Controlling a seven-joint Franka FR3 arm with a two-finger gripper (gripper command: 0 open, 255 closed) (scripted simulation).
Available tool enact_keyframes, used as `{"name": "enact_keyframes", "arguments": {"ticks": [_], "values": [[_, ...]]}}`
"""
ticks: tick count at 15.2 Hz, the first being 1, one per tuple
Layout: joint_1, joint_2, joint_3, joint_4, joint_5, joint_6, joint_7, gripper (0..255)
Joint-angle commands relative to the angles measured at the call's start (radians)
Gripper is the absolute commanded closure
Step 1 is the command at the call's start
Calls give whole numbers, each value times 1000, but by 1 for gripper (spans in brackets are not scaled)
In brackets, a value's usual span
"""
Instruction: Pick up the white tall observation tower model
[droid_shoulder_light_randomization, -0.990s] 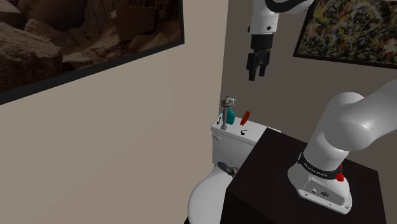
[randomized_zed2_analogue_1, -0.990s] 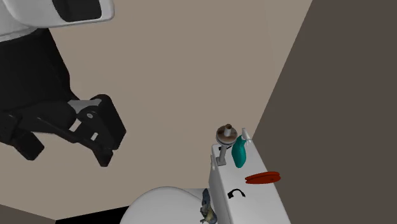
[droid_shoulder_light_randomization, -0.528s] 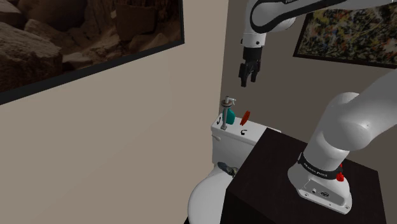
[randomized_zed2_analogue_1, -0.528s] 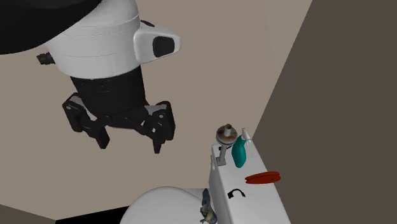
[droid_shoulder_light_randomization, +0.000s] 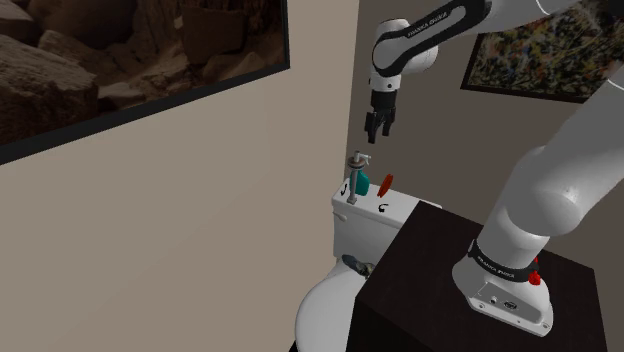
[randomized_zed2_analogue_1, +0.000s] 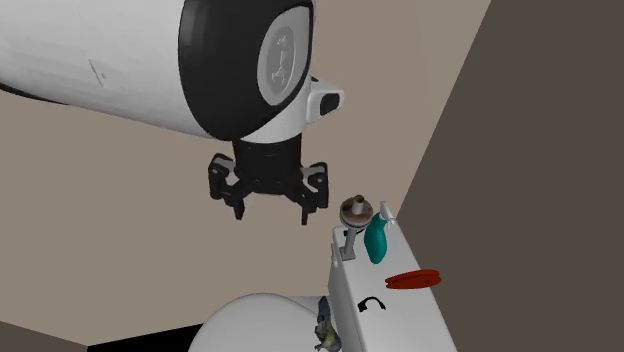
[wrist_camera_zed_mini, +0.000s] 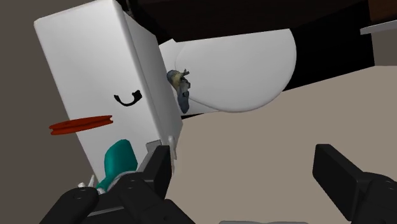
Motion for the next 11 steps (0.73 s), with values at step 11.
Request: {"name": "enact_keyframes", "arguments": {"ticks": [11], "values": [[-56, 457, -65, 271, 145, 197, -206, 0]]}}
